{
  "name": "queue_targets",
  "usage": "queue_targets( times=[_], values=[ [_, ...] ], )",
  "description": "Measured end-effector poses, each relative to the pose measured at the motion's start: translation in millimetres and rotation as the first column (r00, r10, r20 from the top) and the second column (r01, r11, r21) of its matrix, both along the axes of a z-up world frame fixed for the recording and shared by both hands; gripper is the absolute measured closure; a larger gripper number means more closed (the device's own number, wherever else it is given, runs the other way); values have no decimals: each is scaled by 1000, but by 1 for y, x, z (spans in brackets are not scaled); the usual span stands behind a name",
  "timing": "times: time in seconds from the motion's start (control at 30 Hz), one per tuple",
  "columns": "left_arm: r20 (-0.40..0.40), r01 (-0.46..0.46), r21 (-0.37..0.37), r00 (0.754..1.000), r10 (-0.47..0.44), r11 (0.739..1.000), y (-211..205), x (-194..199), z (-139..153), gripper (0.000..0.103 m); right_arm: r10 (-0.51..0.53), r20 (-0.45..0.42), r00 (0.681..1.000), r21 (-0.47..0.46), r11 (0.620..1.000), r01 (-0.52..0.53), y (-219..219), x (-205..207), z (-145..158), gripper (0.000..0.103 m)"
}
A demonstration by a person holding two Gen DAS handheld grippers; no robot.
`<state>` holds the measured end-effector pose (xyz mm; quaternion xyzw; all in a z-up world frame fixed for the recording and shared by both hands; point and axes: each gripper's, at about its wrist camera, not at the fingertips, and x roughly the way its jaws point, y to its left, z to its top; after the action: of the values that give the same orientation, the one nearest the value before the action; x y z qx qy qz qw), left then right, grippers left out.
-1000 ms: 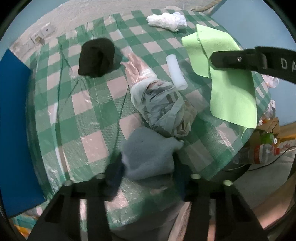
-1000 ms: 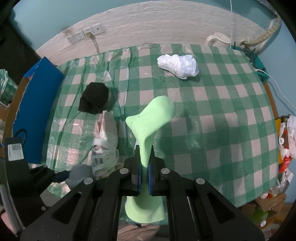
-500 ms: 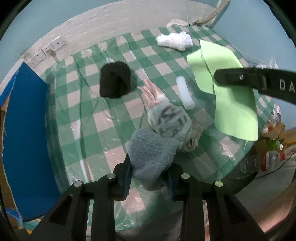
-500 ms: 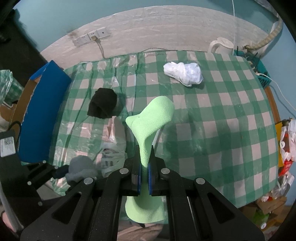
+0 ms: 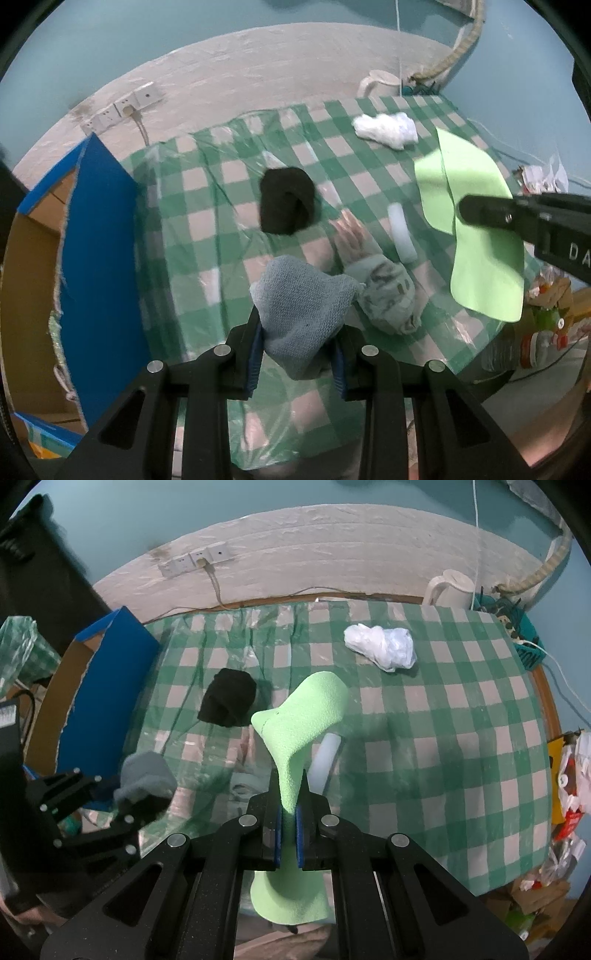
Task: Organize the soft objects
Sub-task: 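Carry the grey cloth with the left tool while the right tool carries the lime-green cloth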
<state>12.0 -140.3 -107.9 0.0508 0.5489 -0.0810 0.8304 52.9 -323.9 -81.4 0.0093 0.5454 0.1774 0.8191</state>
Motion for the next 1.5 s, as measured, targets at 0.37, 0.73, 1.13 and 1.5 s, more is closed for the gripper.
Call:
queue_targets(
  times=[0.37, 0.73, 1.13, 1.5],
  values=[
    [66, -60, 13, 996, 59, 998, 35, 4, 28, 72, 53, 33, 998, 15, 998, -54, 28, -1, 22, 98],
    [127, -128, 20, 984, 125, 992, 77, -2, 54, 72, 118, 73, 990, 32, 992, -120, 68, -1, 48, 98],
    [162, -199, 7, 967, 195, 980, 119, -8, 68, 72, 191, 102, 976, 30, 980, -195, 120, 3, 67, 98],
    [173, -282, -15, 944, 280, 959, 168, -18, 70, 72, 265, 106, 958, 29, 962, -270, 178, 5, 75, 98]
  ],
)
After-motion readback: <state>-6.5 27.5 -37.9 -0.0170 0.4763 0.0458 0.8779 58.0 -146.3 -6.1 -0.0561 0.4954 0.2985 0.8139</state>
